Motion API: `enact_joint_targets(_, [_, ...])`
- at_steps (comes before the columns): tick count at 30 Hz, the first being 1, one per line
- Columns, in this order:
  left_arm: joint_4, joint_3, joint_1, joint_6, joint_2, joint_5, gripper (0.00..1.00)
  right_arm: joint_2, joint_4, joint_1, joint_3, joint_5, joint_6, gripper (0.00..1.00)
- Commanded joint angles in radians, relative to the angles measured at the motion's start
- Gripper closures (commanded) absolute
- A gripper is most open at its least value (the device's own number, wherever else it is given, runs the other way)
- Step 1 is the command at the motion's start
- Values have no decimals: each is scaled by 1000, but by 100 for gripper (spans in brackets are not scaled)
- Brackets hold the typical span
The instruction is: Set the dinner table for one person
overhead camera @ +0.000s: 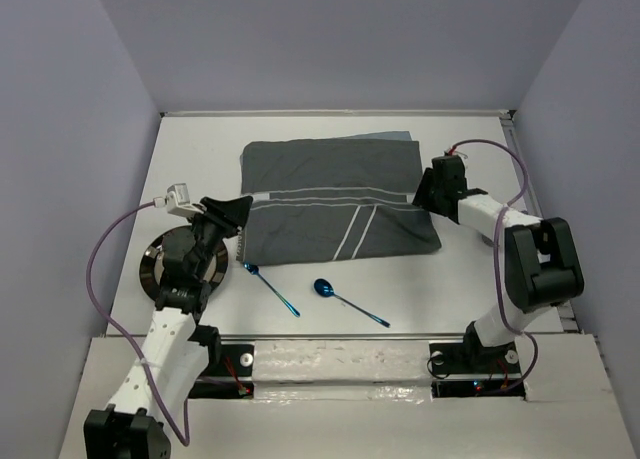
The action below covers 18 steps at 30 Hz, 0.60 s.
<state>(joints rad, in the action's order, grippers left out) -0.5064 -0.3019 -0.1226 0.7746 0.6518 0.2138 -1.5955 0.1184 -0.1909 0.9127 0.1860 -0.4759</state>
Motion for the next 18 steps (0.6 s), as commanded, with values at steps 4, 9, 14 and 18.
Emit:
enact_joint_targets(4, [189,-160,0,-97,-95,41,55,-147,-28,4,146,78,29,51])
enact_joint_targets(9, [189,-181,0,-113,-80,59,55,-231,-14,15,199,70,25,69])
enact_joint_targets(14, [155,-146,0,-103,-60,62,56,-231,-14,15,229,78,39,92])
enact_joint_targets(18, [147,-126,0,-100,-24,64,57,-216,-6,15,256,104,65,90])
